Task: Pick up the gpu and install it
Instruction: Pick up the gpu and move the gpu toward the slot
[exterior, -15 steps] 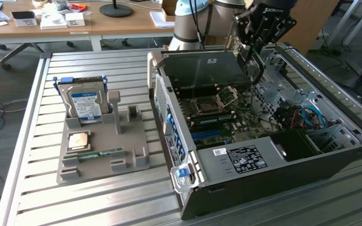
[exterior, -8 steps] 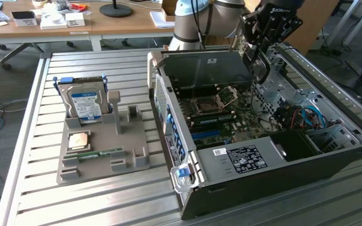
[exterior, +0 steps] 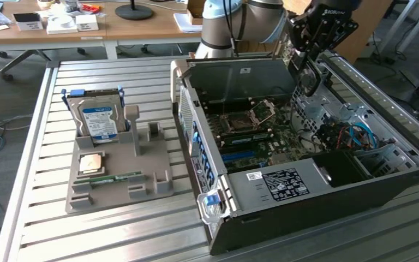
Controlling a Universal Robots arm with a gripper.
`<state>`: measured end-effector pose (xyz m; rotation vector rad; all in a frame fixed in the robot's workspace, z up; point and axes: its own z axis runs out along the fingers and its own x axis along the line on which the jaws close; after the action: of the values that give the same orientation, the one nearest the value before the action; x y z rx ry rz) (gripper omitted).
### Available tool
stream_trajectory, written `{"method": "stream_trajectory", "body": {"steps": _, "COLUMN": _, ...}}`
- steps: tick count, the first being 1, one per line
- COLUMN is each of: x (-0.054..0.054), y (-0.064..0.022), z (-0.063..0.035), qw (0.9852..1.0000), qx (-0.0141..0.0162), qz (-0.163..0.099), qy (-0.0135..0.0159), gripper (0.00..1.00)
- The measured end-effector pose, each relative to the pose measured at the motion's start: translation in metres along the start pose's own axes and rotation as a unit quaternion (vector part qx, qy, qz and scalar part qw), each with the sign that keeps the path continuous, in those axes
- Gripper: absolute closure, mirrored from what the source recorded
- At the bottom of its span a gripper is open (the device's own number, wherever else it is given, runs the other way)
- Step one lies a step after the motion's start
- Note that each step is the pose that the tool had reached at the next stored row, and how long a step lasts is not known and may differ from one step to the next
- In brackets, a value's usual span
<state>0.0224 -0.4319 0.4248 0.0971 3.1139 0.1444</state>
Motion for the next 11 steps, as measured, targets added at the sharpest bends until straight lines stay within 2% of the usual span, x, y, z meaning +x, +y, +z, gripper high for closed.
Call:
{"method": "stream_trajectory", "body": {"steps": 9, "x": -0.027, "y": 0.0016, "z": 0.0007, "qw": 1.0, "qx": 0.0, "qz": 0.0, "qy": 0.0, "gripper": 0.73}}
{"method": "stream_trajectory", "body": {"steps": 11, "x": -0.03, "y": 0.0019, "z": 0.0008, "qw": 1.0, "qx": 0.0, "qz": 0.0, "qy": 0.0, "gripper": 0.73}}
